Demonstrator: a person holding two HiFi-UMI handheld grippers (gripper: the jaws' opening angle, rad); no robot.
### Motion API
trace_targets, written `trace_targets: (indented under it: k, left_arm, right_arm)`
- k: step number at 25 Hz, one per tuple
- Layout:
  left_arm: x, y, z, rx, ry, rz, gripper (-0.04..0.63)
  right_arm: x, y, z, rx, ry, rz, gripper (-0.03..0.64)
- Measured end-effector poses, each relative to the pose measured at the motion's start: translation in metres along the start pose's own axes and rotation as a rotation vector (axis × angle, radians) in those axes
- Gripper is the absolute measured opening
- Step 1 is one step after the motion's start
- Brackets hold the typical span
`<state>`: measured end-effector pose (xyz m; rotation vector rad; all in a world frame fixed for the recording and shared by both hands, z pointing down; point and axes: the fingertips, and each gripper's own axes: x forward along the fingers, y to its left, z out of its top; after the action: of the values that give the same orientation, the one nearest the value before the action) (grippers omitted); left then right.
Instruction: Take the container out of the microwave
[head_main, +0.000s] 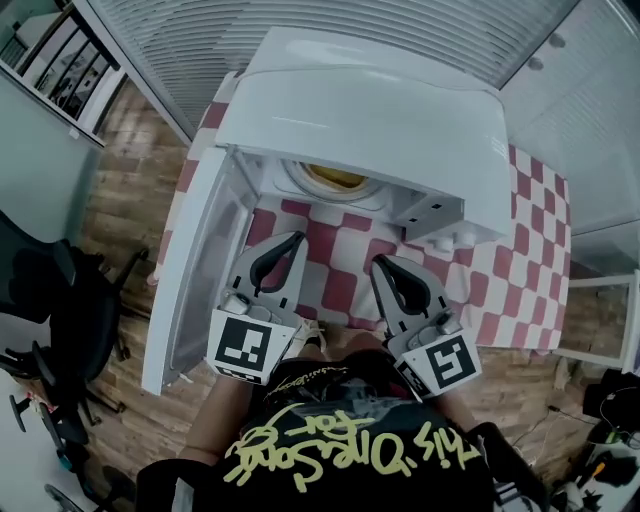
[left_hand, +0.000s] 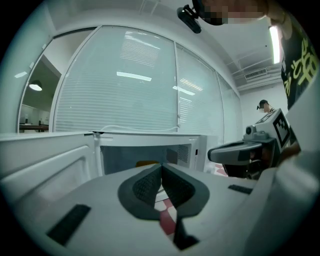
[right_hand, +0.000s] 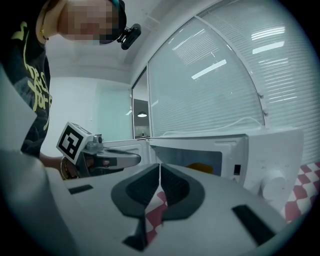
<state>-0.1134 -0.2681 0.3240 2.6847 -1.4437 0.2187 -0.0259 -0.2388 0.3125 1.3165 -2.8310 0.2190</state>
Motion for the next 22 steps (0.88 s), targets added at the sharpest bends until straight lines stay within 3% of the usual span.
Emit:
trace_targets:
  k: [6, 11, 17, 22]
  left_arm:
    - [0.009, 0.010, -0.021, 0.036, 0.071, -0.021, 0.008]
    - [0.020, 0.012, -0.037, 0.021, 0.114, -0.023, 0.008]
    - [0.030, 0.021, -0.050, 0.015, 0.128, 0.015, 0.009]
    - [0.041, 0.030, -0.060, 0.037, 0.144, 0.047, 0.009]
  right_arm:
    - [0.012, -0.008, -0.019, 0.006, 0.033, -0.045, 0.011]
    - [0.021, -0.018, -0.021, 0.023, 0.033, -0.056, 0.011]
    - [0.028, -0.028, -0.046, -0.011, 0.109, -0.064, 0.012]
    - [0.039, -0.034, -0.055, -0.025, 0.110, -0.049, 0.013]
